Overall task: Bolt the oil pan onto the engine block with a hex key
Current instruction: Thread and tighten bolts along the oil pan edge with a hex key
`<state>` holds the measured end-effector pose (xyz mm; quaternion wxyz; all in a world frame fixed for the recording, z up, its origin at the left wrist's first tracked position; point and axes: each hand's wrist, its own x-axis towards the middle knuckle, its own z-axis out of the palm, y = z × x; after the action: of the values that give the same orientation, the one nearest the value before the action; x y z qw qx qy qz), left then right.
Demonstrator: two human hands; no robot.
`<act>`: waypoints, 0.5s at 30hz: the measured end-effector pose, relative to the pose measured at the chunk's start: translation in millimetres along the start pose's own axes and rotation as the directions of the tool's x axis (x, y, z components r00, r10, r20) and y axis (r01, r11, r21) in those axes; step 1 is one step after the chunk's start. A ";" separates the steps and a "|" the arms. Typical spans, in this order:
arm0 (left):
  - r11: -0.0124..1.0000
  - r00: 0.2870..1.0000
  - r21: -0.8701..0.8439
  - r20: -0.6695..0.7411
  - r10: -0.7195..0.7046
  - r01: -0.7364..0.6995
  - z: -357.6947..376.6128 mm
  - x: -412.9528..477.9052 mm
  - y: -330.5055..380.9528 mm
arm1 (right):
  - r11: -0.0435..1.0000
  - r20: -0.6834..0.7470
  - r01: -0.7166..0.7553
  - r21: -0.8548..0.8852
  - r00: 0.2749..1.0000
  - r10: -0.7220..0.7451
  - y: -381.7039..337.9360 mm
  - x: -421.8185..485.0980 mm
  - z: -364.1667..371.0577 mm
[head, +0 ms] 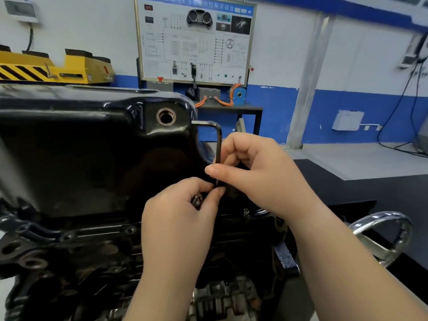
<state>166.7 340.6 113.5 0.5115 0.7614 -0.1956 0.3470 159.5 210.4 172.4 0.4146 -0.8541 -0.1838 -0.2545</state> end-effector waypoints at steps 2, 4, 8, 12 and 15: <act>1.000 1.000 -0.015 -0.004 0.003 -0.003 1.7 -3.0 -3.0 | 1.000 0.027 0.004 0.014 1.000 -0.004 0.7 -0.1 -1.3; 1.000 1.000 -0.018 0.006 0.005 -0.004 3.0 -7.2 -6.4 | 0.998 0.104 0.004 0.063 0.994 -0.010 0.9 0.1 -4.6; 0.999 0.999 -0.035 0.031 0.024 -0.023 3.3 -5.1 -11.3 | 0.992 0.260 0.002 0.126 0.965 -0.035 1.1 2.4 -14.5; 0.999 0.999 -0.033 0.031 0.024 -0.023 2.4 -3.1 -9.5 | 0.976 0.282 -0.026 0.215 0.959 -0.037 4.2 2.9 -16.0; 0.999 0.999 -0.042 0.041 0.022 -0.020 1.9 -3.5 -9.5 | 0.968 0.239 -0.028 0.249 0.971 -0.033 5.8 2.4 -12.4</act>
<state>171.1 342.4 104.3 0.5194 0.7556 -0.2212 0.3323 161.0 197.4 176.7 0.4934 -0.8192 -0.2647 -0.1243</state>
